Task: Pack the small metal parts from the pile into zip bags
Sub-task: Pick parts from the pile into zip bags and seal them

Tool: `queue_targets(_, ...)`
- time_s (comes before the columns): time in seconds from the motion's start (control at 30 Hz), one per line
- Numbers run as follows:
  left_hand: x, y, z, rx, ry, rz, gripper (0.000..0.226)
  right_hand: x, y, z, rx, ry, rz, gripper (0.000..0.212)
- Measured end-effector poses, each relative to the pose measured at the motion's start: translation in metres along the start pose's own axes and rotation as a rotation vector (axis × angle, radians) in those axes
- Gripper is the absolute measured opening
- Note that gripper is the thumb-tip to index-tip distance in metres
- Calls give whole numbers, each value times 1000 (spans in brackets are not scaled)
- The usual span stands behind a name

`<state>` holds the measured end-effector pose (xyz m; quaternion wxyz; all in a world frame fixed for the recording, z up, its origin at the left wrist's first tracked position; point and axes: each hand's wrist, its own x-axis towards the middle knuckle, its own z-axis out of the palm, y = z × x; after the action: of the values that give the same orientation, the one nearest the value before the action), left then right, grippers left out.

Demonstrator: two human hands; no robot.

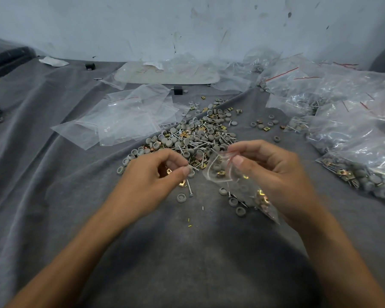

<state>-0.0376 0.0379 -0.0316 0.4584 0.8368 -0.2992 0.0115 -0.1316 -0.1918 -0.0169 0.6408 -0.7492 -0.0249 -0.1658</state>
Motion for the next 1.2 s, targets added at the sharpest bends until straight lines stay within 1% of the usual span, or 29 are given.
queue_targets(0.07, 0, 3, 4, -181, 6, 5, 6, -1, 1, 5, -60, -50, 13, 16)
queue_targets(0.13, -1, 6, 8, -261, 0, 38, 7, -1, 2, 10, -115, -81, 6, 18)
queue_targets(0.2, -2, 8, 9, -296, -70, 57, 10, -1, 2, 13, -160, -100, 1, 19)
queue_targets(0.27, -2, 9, 5, -297, -171, 35, 17, -1, 1, 13, -144, -94, 5, 19)
queue_targets(0.3, -1, 8, 1, -272, -174, 21, 19, -1, 0, 13, -125, -81, 8, 19)
queue_targets(0.33, -1, 5, -3, -208, -136, 15, 17, 0, 0, 12, -113, -60, 8, 18)
queue_targets(0.37, 0, 1, -8, -93, -74, 18, 14, 0, -1, 12, -110, -34, 6, 18)
queue_targets(0.43, 2, -7, -16, 215, 22, 20, 12, 0, -1, 10, -105, 10, 5, 19)
queue_targets(0.5, 2, -12, -17, 443, 10, 14, 16, 0, -2, 9, -103, 32, 15, 19)
queue_targets(0.53, 3, -15, -15, 503, -12, 17, 19, 0, -3, 9, -102, 34, 21, 19)
queue_targets(0.63, 4, -18, -7, 558, -42, 62, 25, -1, -4, 9, -93, 31, 35, 18)
queue_targets(0.7, 5, -17, -2, 593, -67, 120, 26, -2, -4, 8, -96, 27, 38, 18)
queue_targets(0.8, 5, -15, 2, 645, -129, 153, 27, -2, -4, 9, -104, 25, 39, 18)
queue_targets(1.03, 0, -16, -3, 634, -189, 85, 19, -1, -2, 6, -99, 28, 44, 19)
queue_targets(1.2, 4, -20, -12, 647, -253, 24, 35, -1, -2, 7, -95, 28, 43, 19)
